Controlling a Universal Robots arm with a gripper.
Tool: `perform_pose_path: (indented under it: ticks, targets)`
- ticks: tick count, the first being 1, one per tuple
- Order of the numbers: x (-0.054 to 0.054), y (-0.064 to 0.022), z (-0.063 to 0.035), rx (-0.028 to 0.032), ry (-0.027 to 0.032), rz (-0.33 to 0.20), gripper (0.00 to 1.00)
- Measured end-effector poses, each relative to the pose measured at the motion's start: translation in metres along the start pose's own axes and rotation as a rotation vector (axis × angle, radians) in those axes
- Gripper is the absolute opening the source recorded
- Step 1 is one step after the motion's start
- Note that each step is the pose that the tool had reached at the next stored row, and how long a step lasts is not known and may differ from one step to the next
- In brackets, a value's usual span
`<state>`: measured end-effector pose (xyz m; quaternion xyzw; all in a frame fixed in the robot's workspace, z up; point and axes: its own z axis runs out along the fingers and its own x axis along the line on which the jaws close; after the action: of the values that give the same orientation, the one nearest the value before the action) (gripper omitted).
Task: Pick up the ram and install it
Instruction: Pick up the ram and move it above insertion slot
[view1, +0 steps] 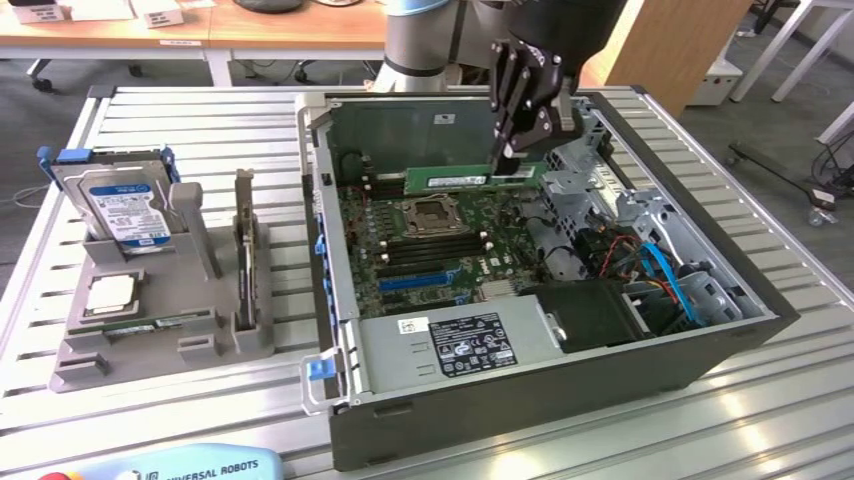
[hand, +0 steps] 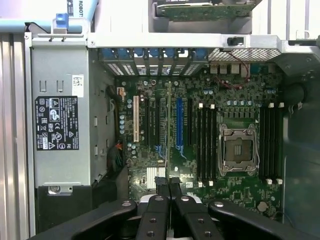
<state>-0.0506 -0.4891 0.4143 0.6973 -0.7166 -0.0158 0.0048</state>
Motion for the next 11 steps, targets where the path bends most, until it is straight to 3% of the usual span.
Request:
perform_pose_path:
  ticks: [11]
  targets:
    - [-0.022,0.0006,0.0020,0.0005,-0.0003,0.017,0.11]
